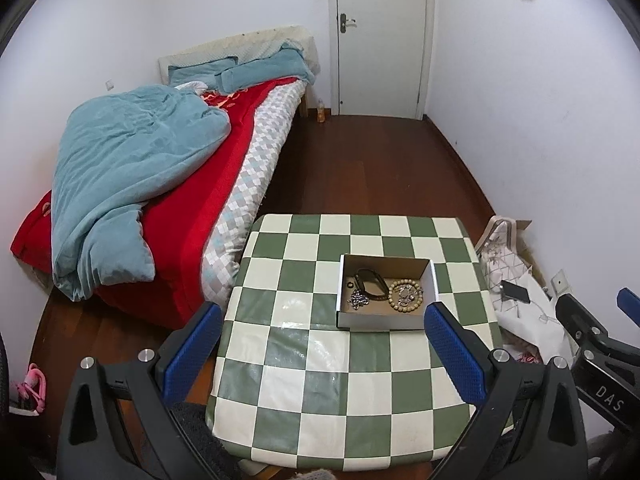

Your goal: Organize jewelry

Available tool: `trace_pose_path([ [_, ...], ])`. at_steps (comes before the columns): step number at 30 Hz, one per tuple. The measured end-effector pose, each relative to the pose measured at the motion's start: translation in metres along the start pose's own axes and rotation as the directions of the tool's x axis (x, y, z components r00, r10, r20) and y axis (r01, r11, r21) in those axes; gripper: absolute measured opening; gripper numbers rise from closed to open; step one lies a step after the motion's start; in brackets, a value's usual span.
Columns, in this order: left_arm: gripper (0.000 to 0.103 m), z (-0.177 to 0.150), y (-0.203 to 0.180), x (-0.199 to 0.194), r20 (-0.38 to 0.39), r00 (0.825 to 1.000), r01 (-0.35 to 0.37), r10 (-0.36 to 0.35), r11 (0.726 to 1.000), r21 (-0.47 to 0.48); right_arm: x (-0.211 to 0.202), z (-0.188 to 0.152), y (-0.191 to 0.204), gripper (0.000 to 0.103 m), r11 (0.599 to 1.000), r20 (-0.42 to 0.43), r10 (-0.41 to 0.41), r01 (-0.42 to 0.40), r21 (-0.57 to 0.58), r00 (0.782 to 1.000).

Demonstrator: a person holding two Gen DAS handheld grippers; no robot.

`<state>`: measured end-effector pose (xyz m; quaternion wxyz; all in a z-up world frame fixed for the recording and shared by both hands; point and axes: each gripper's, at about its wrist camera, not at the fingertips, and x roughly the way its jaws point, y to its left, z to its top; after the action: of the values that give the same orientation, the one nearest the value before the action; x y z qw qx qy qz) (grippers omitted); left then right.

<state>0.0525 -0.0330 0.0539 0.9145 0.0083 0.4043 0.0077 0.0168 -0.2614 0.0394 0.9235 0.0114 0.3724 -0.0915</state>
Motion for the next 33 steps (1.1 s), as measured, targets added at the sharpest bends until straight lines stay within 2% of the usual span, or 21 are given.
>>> trace_pose_path([
  [8, 0.103, 0.006, -0.006, 0.019, -0.035, 0.999, -0.003, 0.003, 1.000, -0.001, 0.035, 0.000, 0.006, 0.103, 1.000, -0.063, 0.012, -0.012, -0.002, 0.998],
  [13, 0.103, 0.009, -0.006, 0.021, -0.030, 1.000, -0.009, 0.008, 1.000, -0.003, 0.045, 0.004, 0.010, 0.103, 1.000, -0.082, 0.019, -0.019, -0.008, 0.996],
  [33, 0.103, 0.009, 0.003, 0.024, -0.033, 0.999, -0.026, 0.025, 1.000, -0.011, 0.041, 0.008, 0.021, 0.103, 0.998, -0.089, 0.023, -0.028, -0.052, 0.996],
])
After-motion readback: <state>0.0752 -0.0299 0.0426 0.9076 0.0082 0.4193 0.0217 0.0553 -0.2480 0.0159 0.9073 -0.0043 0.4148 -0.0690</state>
